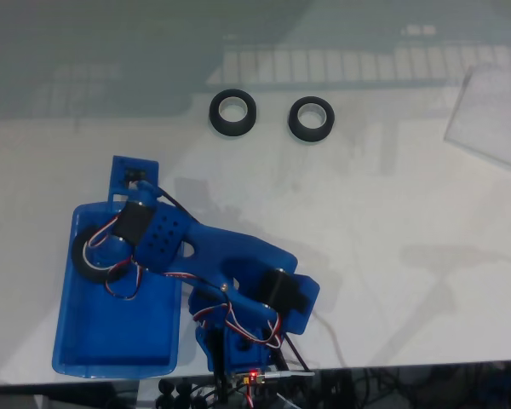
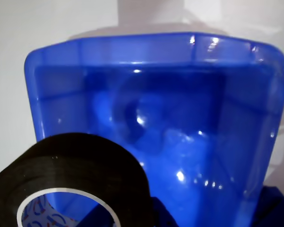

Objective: Grasp all tape and put them in the bin.

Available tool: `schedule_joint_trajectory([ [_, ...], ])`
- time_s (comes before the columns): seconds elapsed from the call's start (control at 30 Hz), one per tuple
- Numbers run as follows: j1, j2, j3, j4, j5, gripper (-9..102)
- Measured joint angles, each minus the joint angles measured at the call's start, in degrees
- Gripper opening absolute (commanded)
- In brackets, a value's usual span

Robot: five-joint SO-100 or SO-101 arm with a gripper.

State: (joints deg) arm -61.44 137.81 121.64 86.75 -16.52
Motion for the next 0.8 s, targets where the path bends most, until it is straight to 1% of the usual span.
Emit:
schedule_joint_trajectory([
  [0.1, -1.67, 0.97, 0.00, -0.18, 0.09, 1],
  [0.27, -1.32, 2.29, 0.44, -0.18, 0.09, 27],
  [0.33, -1.58, 2.46, 0.44, -0.62, 0.09, 33],
  [0.47, -1.85, 2.72, 0.44, -1.58, 0.62, 37],
  [0.7, 0.62, 4.13, 0.44, -3.52, 0.79, 37],
  [0.8, 3.87, 4.31, 0.44, -5.89, 1.41, 37],
])
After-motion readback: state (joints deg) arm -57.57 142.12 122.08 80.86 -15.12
